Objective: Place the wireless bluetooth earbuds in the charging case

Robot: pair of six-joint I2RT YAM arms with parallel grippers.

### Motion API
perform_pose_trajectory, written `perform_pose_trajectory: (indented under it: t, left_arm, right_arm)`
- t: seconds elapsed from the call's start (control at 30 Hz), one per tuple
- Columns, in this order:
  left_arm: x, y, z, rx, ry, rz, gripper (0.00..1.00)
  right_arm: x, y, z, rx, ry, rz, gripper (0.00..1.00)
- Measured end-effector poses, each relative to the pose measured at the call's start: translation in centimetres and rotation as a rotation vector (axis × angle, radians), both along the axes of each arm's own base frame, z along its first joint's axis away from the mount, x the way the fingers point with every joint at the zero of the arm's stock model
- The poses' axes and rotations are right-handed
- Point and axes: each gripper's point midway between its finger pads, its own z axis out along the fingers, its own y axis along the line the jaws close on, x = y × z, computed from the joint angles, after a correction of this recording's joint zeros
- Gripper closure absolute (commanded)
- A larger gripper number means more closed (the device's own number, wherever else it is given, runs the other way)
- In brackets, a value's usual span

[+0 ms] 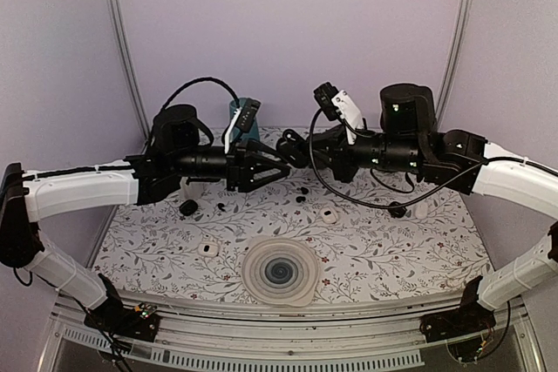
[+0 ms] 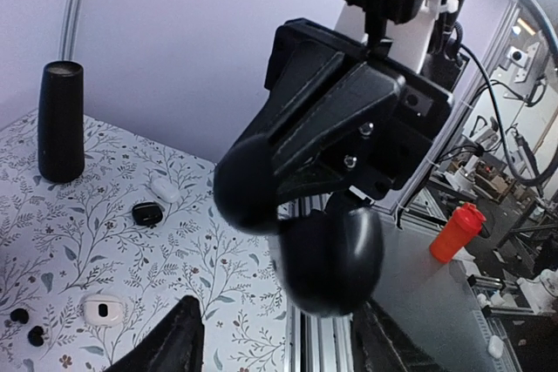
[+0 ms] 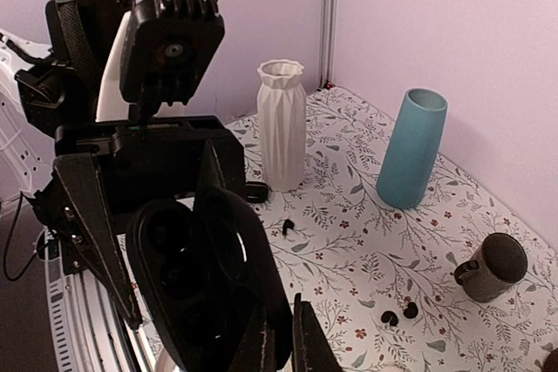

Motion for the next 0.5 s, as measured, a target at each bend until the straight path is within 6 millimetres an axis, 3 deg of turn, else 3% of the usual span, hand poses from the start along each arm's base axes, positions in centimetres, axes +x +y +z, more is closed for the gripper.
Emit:
perform_pose_trajectory:
  t: [0.3,0.5]
  left_arm:
    - [-0.1,0.1,-0.4,0.015,0.010,-0.003,0.51]
    - [-0.1,0.2,-0.3,0.018,0.009,0.005,0.56]
  right_arm:
    - [1.0,0.0,-2.0,-0.146,-0.070,-0.081,0.96]
    - [1.0,0.1,-2.2,-0.180,-0.093,-0.089,0.96]
